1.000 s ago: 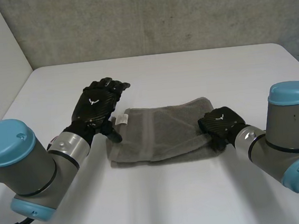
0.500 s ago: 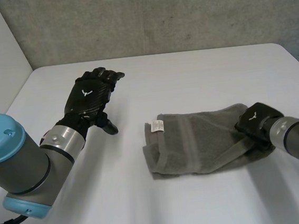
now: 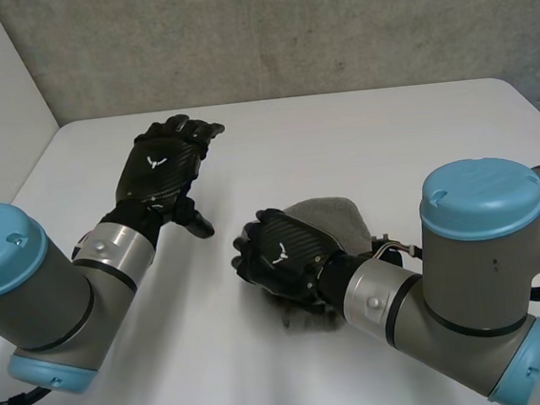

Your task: Fold the towel.

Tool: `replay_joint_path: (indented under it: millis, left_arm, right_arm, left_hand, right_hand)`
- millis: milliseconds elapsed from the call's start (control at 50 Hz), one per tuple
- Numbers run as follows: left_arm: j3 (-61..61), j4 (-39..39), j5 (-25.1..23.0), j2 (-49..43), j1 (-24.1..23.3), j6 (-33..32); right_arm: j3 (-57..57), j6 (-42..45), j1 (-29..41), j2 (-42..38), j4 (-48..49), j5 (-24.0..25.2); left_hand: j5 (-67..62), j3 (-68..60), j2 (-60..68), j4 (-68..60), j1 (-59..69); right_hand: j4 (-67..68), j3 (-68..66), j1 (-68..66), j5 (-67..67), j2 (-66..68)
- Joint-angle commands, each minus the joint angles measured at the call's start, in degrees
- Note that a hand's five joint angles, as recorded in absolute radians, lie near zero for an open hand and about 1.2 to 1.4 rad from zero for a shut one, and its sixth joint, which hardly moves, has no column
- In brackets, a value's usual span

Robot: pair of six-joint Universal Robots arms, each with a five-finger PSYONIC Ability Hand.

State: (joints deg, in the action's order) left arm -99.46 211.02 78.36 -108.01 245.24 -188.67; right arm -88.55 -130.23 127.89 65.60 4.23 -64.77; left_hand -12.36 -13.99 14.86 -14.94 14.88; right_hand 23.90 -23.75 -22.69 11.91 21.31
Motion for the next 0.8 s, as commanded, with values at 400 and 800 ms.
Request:
replay_joint_path:
  millis: [400,800]
  left_arm:
    - [7.52,-6.94,2.77,-12.4,-13.13,3.66]
    - [11.12,-14.57,7.69,-6.71,-13.13,4.02]
  right_arm:
    - [-4.26,-27.0,-15.3,2.16,-0.36,-8.09]
    - [3.46,-29.54,-14.51,3.81,-1.68,-13.7]
  left_hand:
    - [10.97,2.6,-3.47,3.55,-3.49]
    - [12.14,3.78,-4.64,4.73,-4.66]
  right_hand:
    - [-13.9,13.75,12.69,-11.91,-11.31]
    - [-13.9,13.75,12.69,-11.91,-11.31]
